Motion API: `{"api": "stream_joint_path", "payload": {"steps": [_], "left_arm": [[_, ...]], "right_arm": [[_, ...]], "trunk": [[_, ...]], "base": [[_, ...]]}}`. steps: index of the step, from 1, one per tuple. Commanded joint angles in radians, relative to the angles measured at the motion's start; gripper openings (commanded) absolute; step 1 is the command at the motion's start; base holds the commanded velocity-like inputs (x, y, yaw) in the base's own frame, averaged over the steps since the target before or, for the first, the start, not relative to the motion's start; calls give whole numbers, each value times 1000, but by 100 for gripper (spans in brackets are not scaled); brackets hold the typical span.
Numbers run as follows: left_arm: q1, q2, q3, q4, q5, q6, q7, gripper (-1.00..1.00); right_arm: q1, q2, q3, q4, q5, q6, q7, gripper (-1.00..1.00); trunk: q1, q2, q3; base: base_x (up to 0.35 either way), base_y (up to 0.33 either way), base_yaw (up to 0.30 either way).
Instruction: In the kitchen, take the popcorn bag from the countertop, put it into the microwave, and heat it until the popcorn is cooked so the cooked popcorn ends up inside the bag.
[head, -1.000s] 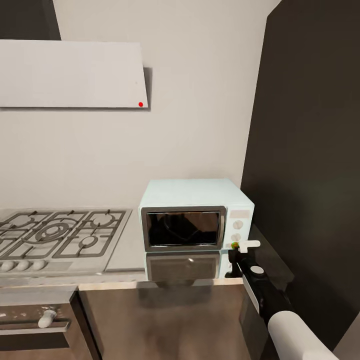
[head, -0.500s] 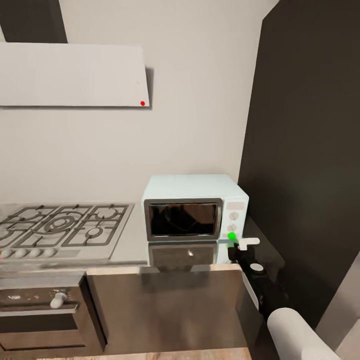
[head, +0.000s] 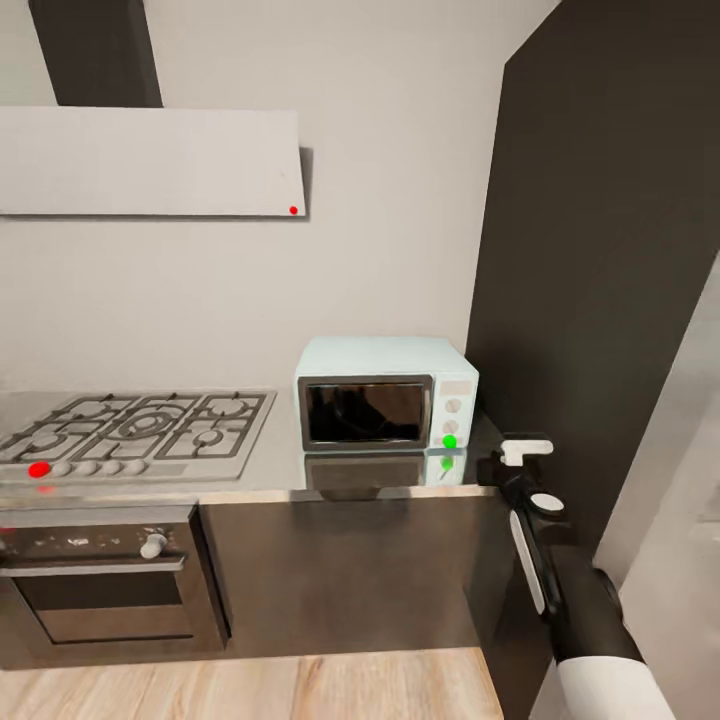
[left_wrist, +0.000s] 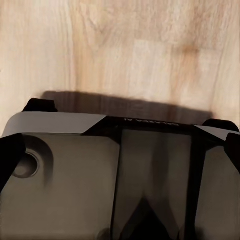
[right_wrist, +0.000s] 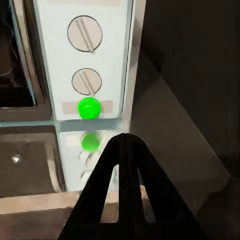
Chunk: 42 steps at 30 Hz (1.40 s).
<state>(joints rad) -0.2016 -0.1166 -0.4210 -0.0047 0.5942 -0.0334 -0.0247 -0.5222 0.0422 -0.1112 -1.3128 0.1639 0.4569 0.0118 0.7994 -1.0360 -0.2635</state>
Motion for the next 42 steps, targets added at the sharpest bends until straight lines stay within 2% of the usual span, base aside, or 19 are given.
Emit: {"api": "stream_joint_path", "payload": {"steps": [1, 4, 6, 7, 9, 11, 12, 14, 17, 18, 19, 20, 24, 27, 29, 33, 37, 42], "left_arm": [[-1, 0, -8, 2, 11, -4, -2, 100], [-1, 0, -8, 2, 12, -4, -2, 100], [-1, 0, -8, 2, 13, -4, -2, 100], [-1, 0, -8, 2, 13, -4, -1, 100], [-1, 0, -8, 2, 13, -4, -2, 100], [-1, 0, -8, 2, 13, -4, -1, 100], [-1, 0, -8, 2, 13, -4, -1, 100], [-1, 1, -8, 2, 13, -4, -1, 100], [-1, 1, -7, 2, 13, -4, -1, 100], [-1, 1, -7, 2, 13, -4, -1, 100], [-1, 1, -7, 2, 14, -4, -1, 100], [-1, 1, -7, 2, 14, -4, -1, 100], [-1, 3, -7, 2, 15, -4, -1, 100], [-1, 3, -7, 2, 15, -4, -1, 100], [-1, 3, -7, 2, 15, -4, -1, 100], [-2, 7, -5, 2, 15, -3, -1, 100], [-2, 29, -5, 2, 14, -3, -1, 100], [-2, 57, -5, 2, 14, -3, -1, 100]], "right_arm": [[1, 1, -1, 7, 8, 6, 2, -100], [3, 2, -1, 64, 7, 8, 2, -100], [3, 3, 0, 179, 8, 4, 2, -100], [2, 1, 0, 348, 9, -6, 0, -100], [2, -5, -1, 514, 16, -45, -1, -100], [2, -11, -2, 732, 17, -167, -8, -100], [2, -16, -1, 805, 17, -207, -10, -100], [2, -31, 3, 1089, 21, -341, -14, -100], [2, -35, 5, 1236, 18, -415, -14, -100], [3, -45, 6, 1302, 17, -447, -14, -100], [6, -51, 6, 1317, 17, -455, -14, -100], [78, -65, 7, 1339, 17, -473, -5, -100], [191, -87, 7, 1344, 17, -503, -2, -100], [246, -97, 7, 1345, 16, -506, -1, -100], [282, -122, 7, 1346, 15, -509, -1, -100], [279, -119, 7, 1345, 14, -502, 5, -100], [282, -99, 8, 1346, 14, -503, 5, -100], [282, -95, 10, 1347, 15, -506, 3, -100]], "trunk": [[-1, -1, -1], [-1, -1, -1], [-1, -1, -1], [-1, -1, -1], [-1, -1, -1], [-1, -1, -1], [-1, -1, -1], [-1, -1, -1], [-1, -1, -1], [-1, -1, -1], [-1, -1, -1], [-1, -1, -1], [-1, -1, -1], [-1, -1, -1], [-1, -1, -1], [-1, -1, -1], [-1, -1, -1], [-1, -1, -1]], "base": [[-345, 0, 0], [-345, 0, 0], [-323, 0, 0], [-287, 0, 0], [-270, 0, 0], [-154, 0, 0], [-67, 0, 0], [-19, 0, 0], [-6, 0, 0], [-2, 0, 0], [0, 0, 0], [0, 0, 0], [0, 0, 0], [0, 0, 0], [0, 0, 0], [0, 0, 0], [0, 0, 0], [0, 0, 0]]}}
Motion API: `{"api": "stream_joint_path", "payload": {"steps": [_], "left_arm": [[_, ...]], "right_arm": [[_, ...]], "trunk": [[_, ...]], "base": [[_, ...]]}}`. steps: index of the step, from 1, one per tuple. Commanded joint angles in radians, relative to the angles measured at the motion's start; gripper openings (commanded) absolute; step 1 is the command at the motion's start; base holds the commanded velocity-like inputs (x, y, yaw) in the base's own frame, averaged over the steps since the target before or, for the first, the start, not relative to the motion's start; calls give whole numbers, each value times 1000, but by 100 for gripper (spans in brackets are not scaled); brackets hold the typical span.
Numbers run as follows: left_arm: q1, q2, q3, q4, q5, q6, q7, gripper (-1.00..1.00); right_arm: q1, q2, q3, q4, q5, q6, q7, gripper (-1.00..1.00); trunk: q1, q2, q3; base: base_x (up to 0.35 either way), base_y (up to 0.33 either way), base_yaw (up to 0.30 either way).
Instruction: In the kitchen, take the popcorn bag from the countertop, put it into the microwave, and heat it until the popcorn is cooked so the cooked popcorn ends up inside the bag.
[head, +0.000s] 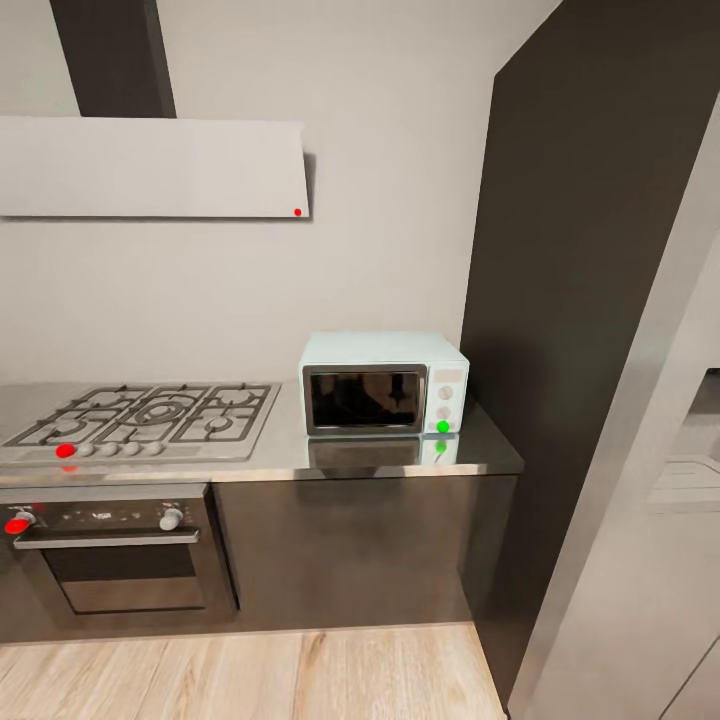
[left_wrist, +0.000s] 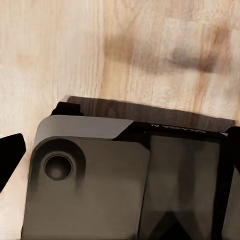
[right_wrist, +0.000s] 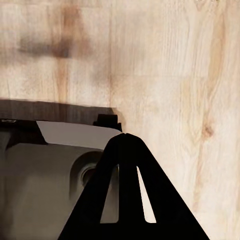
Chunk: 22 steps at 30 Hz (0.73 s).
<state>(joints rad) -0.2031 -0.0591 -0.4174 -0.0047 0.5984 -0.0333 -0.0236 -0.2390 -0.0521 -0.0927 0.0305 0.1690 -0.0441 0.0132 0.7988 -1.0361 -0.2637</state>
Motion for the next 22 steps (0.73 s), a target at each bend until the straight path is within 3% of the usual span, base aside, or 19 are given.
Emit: {"api": "stream_joint_path", "payload": {"steps": [1, 2, 22], "left_arm": [[-1, 6, -8, 2, 10, -3, -2, 100], [-1, 68, -8, 2, 9, -4, -2, 100], [-1, 68, -8, 2, 9, -3, -2, 100]], "right_arm": [[-2, 0, -9, 3, 9, -5, 1, -100], [-8, 78, -12, 2, 25, -9, -12, -100], [-8, 79, -12, 2, 26, -9, -12, -100]], "trunk": [[0, -1, -1], [0, -1, -1], [0, -1, -1]], "base": [[0, 0, 0], [0, 0, 0], [0, 0, 0]]}}
